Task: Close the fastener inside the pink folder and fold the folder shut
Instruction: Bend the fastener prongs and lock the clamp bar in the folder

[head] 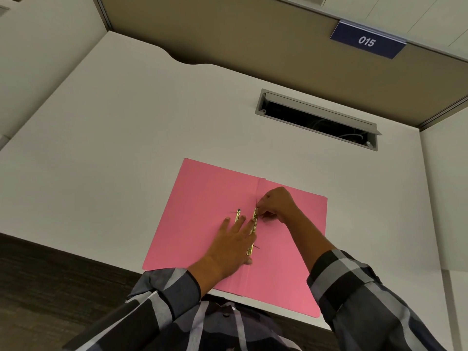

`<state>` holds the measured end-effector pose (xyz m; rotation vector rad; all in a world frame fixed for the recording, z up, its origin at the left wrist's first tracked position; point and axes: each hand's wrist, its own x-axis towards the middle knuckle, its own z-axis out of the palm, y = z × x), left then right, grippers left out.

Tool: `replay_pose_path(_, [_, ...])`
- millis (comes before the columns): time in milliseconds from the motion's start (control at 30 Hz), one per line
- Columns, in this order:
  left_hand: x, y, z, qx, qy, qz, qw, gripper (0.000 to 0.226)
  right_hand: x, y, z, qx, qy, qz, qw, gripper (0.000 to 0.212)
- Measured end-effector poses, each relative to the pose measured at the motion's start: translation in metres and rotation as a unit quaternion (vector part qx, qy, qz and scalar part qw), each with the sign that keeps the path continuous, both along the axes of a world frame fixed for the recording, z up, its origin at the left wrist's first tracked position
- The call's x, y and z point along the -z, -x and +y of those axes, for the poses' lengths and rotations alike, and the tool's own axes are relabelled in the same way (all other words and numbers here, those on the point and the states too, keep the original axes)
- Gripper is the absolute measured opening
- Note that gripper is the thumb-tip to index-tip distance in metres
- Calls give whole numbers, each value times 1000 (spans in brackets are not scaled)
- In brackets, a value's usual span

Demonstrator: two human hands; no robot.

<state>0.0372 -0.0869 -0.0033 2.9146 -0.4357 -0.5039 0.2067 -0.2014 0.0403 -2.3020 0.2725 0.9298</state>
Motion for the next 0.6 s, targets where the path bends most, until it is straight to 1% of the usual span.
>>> replay_pose_path(133, [1,1,0,-2,3,-2,1000,79,1,3,-1,92,-23,69,993,20])
replay_pose_path(200, [1,1,0,-3,1,-3,1000,79,4,5,-1,126,-30,96,987,16])
replay_pose_path(267, [1,1,0,-3,-2,-1,1000,78,7,9,1,160,-38,84,983,8])
replay_pose_path(333, [0,1,-1,-3,-4,-1,1000,79,7,17,3,181,-45,45,981,6])
replay_pose_path(400, [-1,0,-1,-3,-7,0,1000,79,6,25,4,178,-55,11,982,5])
replay_pose_path(467, [-2,0,-2,-4,-9,2,1000,79,5,28,5,151,-61,-7,987,2])
replay_pose_path(533, [-3,-2,0,-4,-2,6,1000,79,3,28,1,114,-56,-1,992,9])
replay_pose_path(600, [-5,-5,3,2,18,3,1000,79,0,33,-9,88,-55,4,995,21])
